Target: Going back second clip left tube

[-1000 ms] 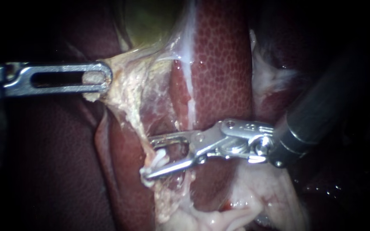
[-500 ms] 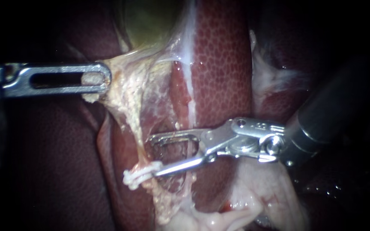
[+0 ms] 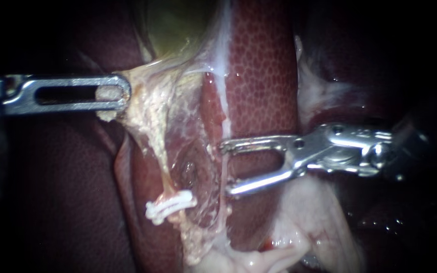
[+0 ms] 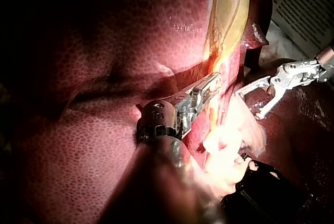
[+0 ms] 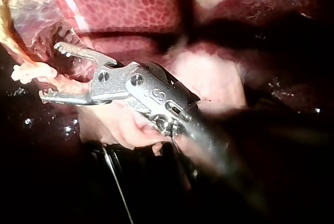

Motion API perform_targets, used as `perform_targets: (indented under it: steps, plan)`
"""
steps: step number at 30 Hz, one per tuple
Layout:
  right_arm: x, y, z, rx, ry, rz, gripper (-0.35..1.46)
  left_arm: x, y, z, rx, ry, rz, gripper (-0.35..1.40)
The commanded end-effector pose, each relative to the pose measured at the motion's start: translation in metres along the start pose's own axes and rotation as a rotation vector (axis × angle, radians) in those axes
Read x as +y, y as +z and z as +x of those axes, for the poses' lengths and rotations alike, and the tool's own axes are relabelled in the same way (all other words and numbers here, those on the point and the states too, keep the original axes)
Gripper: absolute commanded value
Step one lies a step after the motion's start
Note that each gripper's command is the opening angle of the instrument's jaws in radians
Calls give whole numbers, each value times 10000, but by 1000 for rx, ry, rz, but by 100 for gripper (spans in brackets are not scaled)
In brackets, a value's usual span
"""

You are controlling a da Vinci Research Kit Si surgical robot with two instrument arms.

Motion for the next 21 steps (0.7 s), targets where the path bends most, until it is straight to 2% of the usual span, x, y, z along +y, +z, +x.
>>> perform_targets:
  steps: [1,6,10,21]
  plan:
    - [-3,-8,6,3,-9,-2,60,0,1,0,0,0,0,-35]
    - [-15,-43,32,-7,-28,-24,60,2,3,1,-2,0,-3,-35]
    - [-23,-59,44,-18,-39,-29,60,6,9,5,-4,3,-5,-35]
    - [-28,-56,43,-20,-54,-30,60,29,50,30,13,19,-31,-35]
